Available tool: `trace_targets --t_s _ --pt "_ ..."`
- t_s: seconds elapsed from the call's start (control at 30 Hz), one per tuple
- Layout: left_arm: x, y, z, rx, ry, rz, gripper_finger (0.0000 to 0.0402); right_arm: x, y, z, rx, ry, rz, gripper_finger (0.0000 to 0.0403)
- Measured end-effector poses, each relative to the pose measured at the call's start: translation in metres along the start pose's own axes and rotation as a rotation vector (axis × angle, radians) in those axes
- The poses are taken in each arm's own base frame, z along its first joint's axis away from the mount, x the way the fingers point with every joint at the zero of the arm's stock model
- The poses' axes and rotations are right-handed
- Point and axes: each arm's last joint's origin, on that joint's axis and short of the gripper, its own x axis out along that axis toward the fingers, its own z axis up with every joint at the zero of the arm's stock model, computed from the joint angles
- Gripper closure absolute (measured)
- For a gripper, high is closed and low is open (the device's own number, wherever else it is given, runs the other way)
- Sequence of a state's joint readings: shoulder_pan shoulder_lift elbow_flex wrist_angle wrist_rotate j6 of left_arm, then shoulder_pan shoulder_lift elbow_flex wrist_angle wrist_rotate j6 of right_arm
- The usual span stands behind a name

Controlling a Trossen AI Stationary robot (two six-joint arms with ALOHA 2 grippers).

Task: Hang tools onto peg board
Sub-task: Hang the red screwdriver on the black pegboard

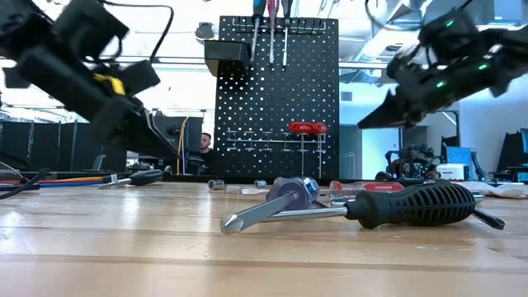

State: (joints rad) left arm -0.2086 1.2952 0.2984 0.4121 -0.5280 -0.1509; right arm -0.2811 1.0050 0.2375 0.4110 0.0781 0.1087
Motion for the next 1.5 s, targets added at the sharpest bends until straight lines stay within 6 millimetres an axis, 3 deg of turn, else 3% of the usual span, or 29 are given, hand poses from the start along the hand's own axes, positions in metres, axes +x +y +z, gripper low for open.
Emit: trace_targets --t_s 0.17,0.3,0.43,0.57,0.73,0.9,1.07,1.27,1.5 --pt "-0.003 -0.047 0.017 0.052 -0.026 -0.142 0.0233 -0.013 0.053 -0.007 -0.085 0.020 0.282 0.0391" --pt "0.007 -0.082 0.031 0.118 -0.035 -0.194 0.0233 -0.026 0.084 -0.018 -0.153 0.055 0.453 0.0387" --pt "0.030 -0.108 0.040 0.155 -0.013 -0.192 0.0233 -0.032 0.099 -0.028 -0.140 0.110 0.525 0.0354" --pt "0.056 -0.123 0.047 0.175 0.026 -0.164 0.0232 -0.029 0.102 -0.034 -0.106 0.153 0.508 0.0300" --pt "0.084 -0.124 0.053 0.154 0.087 -0.137 0.0231 -0.025 0.102 -0.040 -0.117 0.189 0.486 0.0241" --pt "0.101 -0.114 0.053 0.147 0.153 -0.151 0.0239 -0.024 0.102 -0.041 -0.120 0.195 0.485 0.0215" --pt "0.110 -0.102 0.055 0.079 0.185 -0.226 0.0283 -0.024 0.103 -0.040 -0.118 0.191 0.486 0.0218" --pt "0.114 -0.097 0.056 0.044 0.197 -0.248 0.0384 -0.024 0.102 -0.041 -0.101 0.198 0.484 0.0230" --pt "0.111 -0.098 0.057 -0.038 0.187 -0.165 0.0397 -0.024 0.104 -0.037 -0.103 0.191 0.488 0.0250"
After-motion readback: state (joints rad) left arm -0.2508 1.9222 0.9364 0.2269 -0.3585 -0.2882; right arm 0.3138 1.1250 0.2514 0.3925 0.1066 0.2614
